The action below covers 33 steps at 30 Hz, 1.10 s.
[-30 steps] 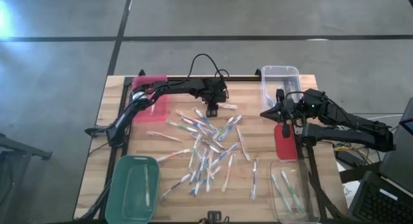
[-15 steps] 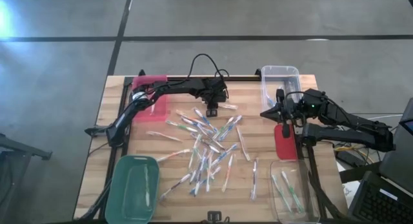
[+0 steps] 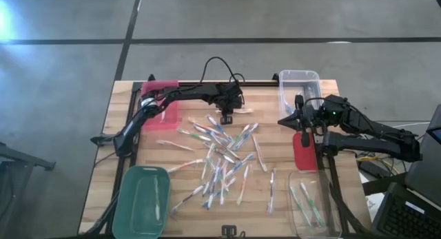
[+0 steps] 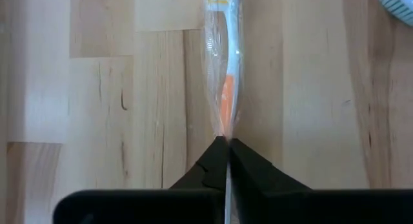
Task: Pick & Place Toothbrushes
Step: Put the orange toothbrush into the pink bin
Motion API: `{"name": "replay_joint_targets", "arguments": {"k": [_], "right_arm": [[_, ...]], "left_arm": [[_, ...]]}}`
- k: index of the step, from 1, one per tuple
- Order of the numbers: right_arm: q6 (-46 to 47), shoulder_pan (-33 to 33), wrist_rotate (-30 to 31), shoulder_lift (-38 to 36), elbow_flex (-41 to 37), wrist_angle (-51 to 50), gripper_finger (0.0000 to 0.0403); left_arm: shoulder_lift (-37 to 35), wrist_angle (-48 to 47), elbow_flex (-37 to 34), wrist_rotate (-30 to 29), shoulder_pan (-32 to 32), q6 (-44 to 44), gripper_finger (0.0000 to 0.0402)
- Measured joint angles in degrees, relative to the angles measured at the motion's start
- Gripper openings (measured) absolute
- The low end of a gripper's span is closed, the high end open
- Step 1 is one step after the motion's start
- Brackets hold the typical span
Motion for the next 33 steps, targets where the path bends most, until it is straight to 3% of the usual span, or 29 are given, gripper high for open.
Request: {"name": "replay_joint_targets", "arguments": {"k": [22, 33], "right_arm": [[0.1, 0.0, 0.0, 0.0, 0.0, 0.0, 0.0008], [0.0, 0.0, 0.0, 0.0, 0.0, 0.0, 0.0008]], "left_arm": [[-0.4, 0.4, 0.9, 0.0, -0.2, -4.4, 0.0001], [-8.9, -1.7, 1.0, -3.3, -0.2, -9.5, 0.0]]}}
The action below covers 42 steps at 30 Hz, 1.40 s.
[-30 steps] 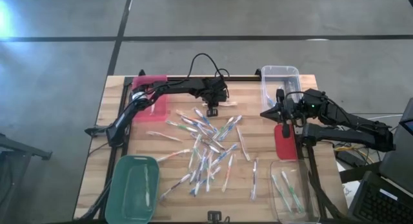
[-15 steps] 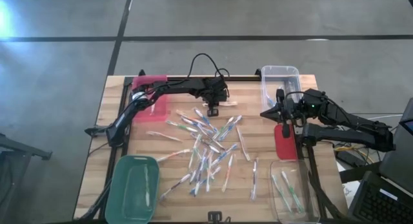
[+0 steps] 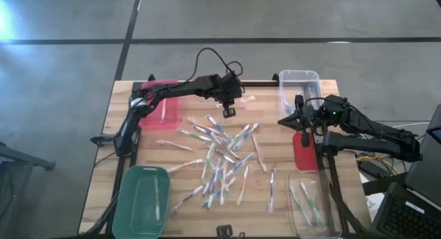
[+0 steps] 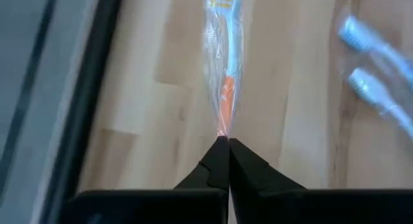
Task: Pick & Place Toothbrushes
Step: Put the orange toothbrush into the pink bin
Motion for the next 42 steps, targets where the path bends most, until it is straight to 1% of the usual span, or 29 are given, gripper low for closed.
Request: {"name": "replay_joint_targets", "arguments": {"k": [5, 7, 15, 20, 23, 26, 28, 33, 37, 40, 42], "right_arm": [[0.0, 0.0, 0.0, 0.0, 0.0, 0.0, 0.0008], [0.0, 0.0, 0.0, 0.0, 0.0, 0.0, 0.0008], [0.0, 0.0, 0.0, 0.0, 0.0, 0.0, 0.0008], [0.0, 0.0, 0.0, 0.0, 0.0, 0.0, 0.0008], [0.1, 0.0, 0.0, 0.0, 0.0, 0.0, 0.0008], [0.0, 0.0, 0.0, 0.0, 0.0, 0.0, 0.0008], [0.1, 0.0, 0.0, 0.0, 0.0, 0.0, 0.0008], [0.1, 0.0, 0.0, 0.0, 0.0, 0.0, 0.0008], [0.1, 0.0, 0.0, 0.0, 0.0, 0.0, 0.0008], [0.0, 0.0, 0.0, 0.0, 0.0, 0.0, 0.0008], [0.1, 0.0, 0.0, 0.0, 0.0, 0.0, 0.0008]], "left_arm": [[-6.2, -3.5, -0.1, -1.4, 0.0, -2.0, 0.0], [-8.8, -5.0, -0.2, -3.0, 0.1, -2.5, 0.0], [-20.6, -10.8, -0.2, -16.8, 0.2, -9.7, 0.0], [-28.5, -16.6, -0.2, -20.5, 0.3, -15.2, 0.0], [-32.7, -21.6, -0.2, -24.0, 0.5, -19.9, 0.0], [-36.3, -27.3, -0.2, -27.1, 1.0, -30.9, 0.0], [-38.3, -31.6, -0.2, -27.4, 1.6, -36.8, 0.0], [-41.5, -39.2, -1.4, -29.9, 2.2, -45.6, 0.0], [-42.7, -42.7, -4.0, -29.8, 3.0, -51.3, 0.0], [-42.8, -43.5, -7.0, -29.7, 4.1, -53.9, 0.0], [-42.7, -43.7, -9.3, -28.5, 5.2, -54.9, 0.0]]}}
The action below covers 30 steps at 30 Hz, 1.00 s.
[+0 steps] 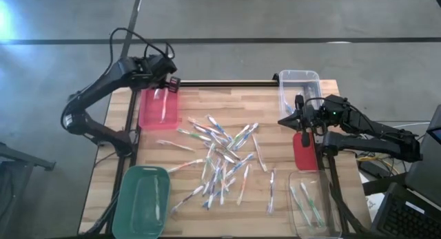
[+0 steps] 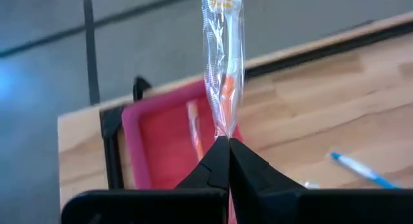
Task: Pick & Place Toothbrushes
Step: Put the orange toothbrush into the pink bin
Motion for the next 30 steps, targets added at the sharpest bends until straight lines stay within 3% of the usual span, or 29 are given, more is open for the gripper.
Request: {"name": "replay_joint_targets", "arguments": {"k": [9, 16, 30], "right_arm": [[0.0, 0.0, 0.0, 0.0, 0.0, 0.0, 0.0008], [0.0, 0.0, 0.0, 0.0, 0.0, 0.0, 0.0008], [0.0, 0.0, 0.0, 0.0, 0.0, 0.0, 0.0008]], "left_arm": [[-0.2, 1.5, -13.6, 5.6, 3.4, -4.2, 0.0], [-0.2, 12.6, -24.8, 13.8, 6.3, -3.6, 0.0], [-0.3, 25.4, -36.8, 14.3, 8.1, -3.6, 0.0]]}}
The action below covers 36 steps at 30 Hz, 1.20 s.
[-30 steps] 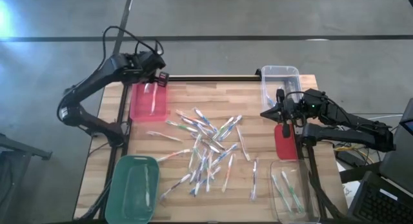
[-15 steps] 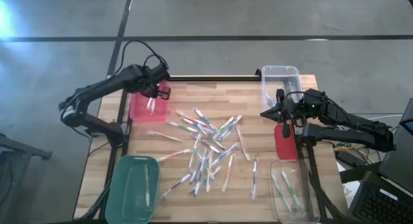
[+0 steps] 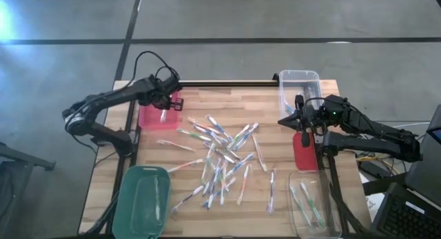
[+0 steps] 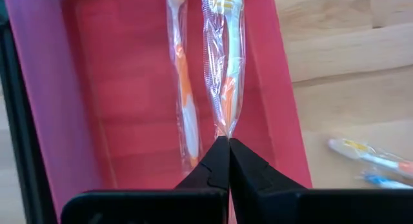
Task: Pick & Place Toothbrushes
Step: Put the orange toothbrush into the pink bin
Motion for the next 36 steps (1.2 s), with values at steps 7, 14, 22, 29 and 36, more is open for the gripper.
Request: {"name": "replay_joint_targets", "arguments": {"k": [7, 14, 22, 29, 36], "right_arm": [[-0.1, 0.0, 0.0, 0.0, 0.0, 0.0, 0.0008], [0.0, 0.0, 0.0, 0.0, 0.0, 0.0, 0.0008], [-0.1, 0.0, 0.0, 0.0, 0.0, 0.0, 0.0008], [0.0, 0.0, 0.0, 0.0, 0.0, 0.0, 0.0008], [-0.1, 0.0, 0.0, 0.0, 0.0, 0.0, 0.0008]], "left_arm": [[0.0, 4.7, -4.3, 0.1, 0.0, -1.5, 0.0], [0.0, 11.3, -7.7, -3.0, 0.7, -1.9, 0.0], [0.1, 11.8, -7.5, -3.3, 3.8, -1.6, 0.0], [0.5, 11.4, -7.5, -3.0, 4.2, -1.2, 0.0], [0.6, 11.4, -7.7, -3.6, 4.3, 0.0, 0.0]]}}
